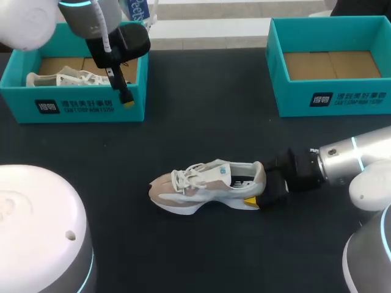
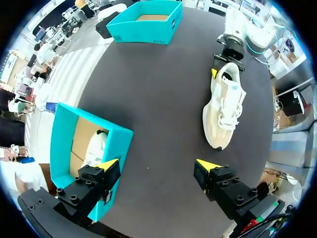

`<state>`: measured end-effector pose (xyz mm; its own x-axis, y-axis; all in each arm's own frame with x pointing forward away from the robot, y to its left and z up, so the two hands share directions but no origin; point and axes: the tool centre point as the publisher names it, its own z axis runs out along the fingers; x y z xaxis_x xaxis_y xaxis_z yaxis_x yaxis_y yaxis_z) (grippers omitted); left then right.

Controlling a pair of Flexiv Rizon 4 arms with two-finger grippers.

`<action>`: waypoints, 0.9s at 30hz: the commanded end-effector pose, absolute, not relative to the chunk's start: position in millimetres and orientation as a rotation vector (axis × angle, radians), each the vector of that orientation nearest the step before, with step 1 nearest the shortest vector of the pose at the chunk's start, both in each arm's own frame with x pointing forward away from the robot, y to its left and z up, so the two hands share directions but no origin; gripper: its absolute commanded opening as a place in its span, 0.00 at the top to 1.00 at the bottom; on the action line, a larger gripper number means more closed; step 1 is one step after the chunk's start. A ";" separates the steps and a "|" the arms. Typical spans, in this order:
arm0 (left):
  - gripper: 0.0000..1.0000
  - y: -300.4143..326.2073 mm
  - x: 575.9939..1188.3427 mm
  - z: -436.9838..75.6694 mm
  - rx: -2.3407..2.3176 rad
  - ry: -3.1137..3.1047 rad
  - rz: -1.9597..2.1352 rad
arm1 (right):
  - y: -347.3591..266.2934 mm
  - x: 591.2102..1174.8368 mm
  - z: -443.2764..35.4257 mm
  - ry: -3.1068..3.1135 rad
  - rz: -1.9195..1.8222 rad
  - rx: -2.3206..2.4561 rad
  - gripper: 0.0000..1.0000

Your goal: Take the shoe out of the shoebox, open the shoe tongue, remove and reinsert the insole, then place the shoe into the shoebox

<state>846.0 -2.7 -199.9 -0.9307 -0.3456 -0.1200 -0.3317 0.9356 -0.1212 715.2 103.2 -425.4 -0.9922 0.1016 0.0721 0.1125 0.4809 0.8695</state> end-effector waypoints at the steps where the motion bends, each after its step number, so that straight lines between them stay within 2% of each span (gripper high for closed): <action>1: 0.00 -8.9 842.8 -199.8 -0.591 2.952 -0.161 | 108.4 715.7 -437.0 -2.695 -1.579 -0.197 1.00; 11: 0.00 -47.6 836.5 -186.4 -1.335 2.791 -0.182 | 108.4 715.7 -437.0 -2.695 -1.579 -0.197 1.00; 20: 0.00 -88.9 803.3 -184.3 -1.679 2.591 -0.126 | 108.4 715.7 -437.0 -2.695 -1.579 -0.197 1.00; 27: 0.00 -132.0 774.6 -194.8 -1.696 2.535 -0.041 | 108.4 715.7 -437.0 -2.695 -1.579 -0.197 1.00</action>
